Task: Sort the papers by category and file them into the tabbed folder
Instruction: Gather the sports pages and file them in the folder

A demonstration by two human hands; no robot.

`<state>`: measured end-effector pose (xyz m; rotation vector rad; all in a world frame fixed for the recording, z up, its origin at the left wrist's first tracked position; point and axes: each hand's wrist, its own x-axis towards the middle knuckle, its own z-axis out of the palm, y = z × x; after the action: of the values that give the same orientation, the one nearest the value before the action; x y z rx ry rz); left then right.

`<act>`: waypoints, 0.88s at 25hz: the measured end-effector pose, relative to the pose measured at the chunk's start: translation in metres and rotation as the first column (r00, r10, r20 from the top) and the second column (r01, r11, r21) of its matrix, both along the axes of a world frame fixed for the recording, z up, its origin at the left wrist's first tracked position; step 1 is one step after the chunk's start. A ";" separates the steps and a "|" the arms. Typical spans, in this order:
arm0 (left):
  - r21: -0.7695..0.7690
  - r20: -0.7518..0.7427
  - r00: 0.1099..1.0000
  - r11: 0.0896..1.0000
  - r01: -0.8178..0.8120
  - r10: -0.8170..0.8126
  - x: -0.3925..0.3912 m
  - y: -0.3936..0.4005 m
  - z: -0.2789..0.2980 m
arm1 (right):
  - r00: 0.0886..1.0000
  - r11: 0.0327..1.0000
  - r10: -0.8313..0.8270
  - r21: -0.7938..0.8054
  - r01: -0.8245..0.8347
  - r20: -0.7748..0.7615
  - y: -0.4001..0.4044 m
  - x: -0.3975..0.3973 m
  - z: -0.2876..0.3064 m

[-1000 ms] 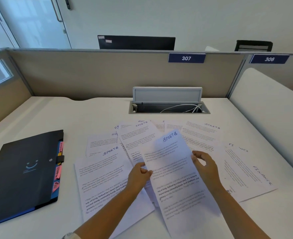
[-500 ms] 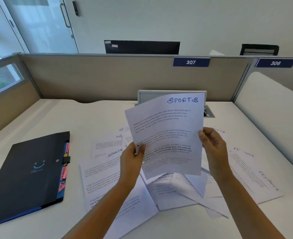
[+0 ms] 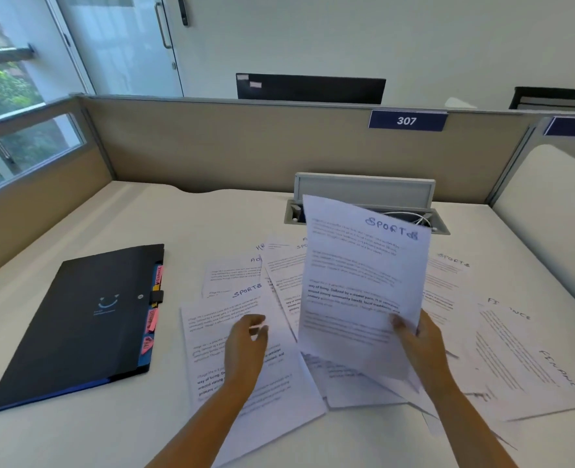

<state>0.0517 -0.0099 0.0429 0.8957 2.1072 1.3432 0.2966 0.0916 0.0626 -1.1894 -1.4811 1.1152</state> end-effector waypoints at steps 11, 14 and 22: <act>-0.423 -0.053 0.972 0.876 -0.231 0.231 -0.066 -0.057 -0.018 | 0.983 0.881 0.082 -0.472 0.005 0.163 0.004 0.019 -0.060; -0.408 0.109 0.949 0.884 -0.230 0.297 -0.072 -0.054 -0.020 | 0.992 0.835 0.045 -0.550 0.028 0.120 0.007 0.020 -0.062; -0.302 -0.221 0.950 0.911 -0.281 0.220 -0.071 -0.050 -0.017 | 0.988 0.846 0.052 -0.532 0.033 0.145 0.006 0.020 -0.063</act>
<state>-0.0195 -0.0600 0.0255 0.6409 2.5659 1.0031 0.3165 0.0978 -0.0006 -1.6830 -1.3238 1.5336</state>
